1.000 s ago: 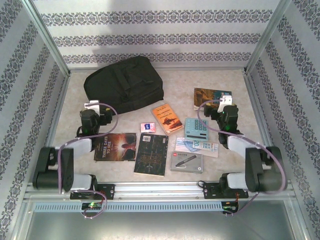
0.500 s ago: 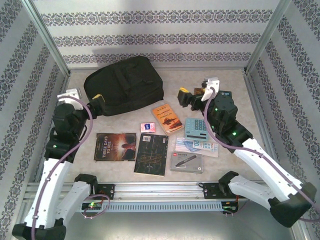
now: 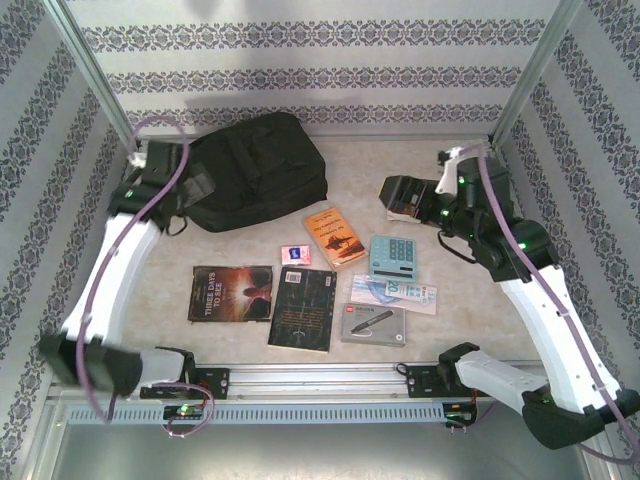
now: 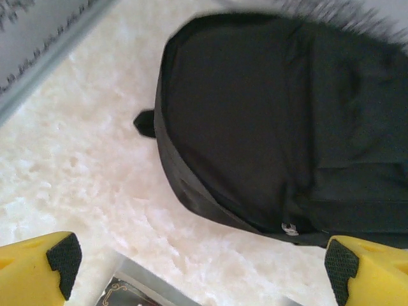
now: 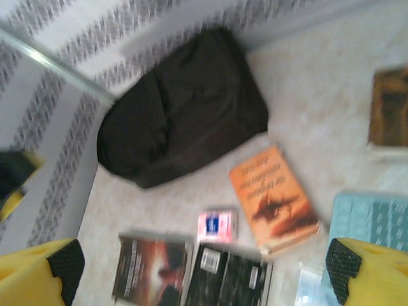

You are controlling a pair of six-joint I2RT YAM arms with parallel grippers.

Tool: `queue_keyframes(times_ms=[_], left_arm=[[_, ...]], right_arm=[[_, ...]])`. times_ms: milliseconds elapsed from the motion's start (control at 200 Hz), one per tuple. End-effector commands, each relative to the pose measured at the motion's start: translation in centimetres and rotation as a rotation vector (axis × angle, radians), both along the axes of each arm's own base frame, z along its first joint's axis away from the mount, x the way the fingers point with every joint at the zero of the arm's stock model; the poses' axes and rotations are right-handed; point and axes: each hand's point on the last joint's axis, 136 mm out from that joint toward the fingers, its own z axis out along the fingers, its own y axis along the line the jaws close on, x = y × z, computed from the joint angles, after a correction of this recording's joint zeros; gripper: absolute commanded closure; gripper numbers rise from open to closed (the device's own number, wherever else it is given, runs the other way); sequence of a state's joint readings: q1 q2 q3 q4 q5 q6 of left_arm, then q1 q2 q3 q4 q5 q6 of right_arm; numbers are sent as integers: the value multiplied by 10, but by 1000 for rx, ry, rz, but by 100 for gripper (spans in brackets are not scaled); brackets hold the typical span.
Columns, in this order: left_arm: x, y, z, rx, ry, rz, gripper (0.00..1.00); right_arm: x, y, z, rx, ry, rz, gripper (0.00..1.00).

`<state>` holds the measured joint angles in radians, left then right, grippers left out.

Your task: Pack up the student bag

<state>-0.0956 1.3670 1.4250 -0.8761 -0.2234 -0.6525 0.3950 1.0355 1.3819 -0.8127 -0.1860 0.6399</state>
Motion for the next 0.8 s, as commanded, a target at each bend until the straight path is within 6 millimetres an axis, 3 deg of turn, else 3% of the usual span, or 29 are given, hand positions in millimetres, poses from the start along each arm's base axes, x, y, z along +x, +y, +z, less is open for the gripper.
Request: queue_keyframes(times_ms=[0, 80, 160, 270, 490, 655, 794], left_arm=[[-13, 28, -32, -59, 113, 126, 0], [-5, 43, -50, -126, 129, 182, 0], [9, 45, -69, -177, 153, 185, 3], [30, 41, -91, -231, 159, 163, 7], [63, 34, -117, -270, 140, 98, 12], [74, 31, -129, -292, 135, 83, 38], [75, 31, -132, -280, 131, 65, 62]], right_arm=[[-35, 3, -33, 18, 196, 49, 2], [-44, -2, -44, -2, 254, 39, 2], [-49, -3, -52, 7, 274, 39, 3], [-52, -5, -62, 28, 314, 15, 3], [-48, 14, -72, 104, 376, 69, 5], [-51, 22, -96, 113, 455, 93, 10], [-39, 21, -83, 125, 402, 62, 11]])
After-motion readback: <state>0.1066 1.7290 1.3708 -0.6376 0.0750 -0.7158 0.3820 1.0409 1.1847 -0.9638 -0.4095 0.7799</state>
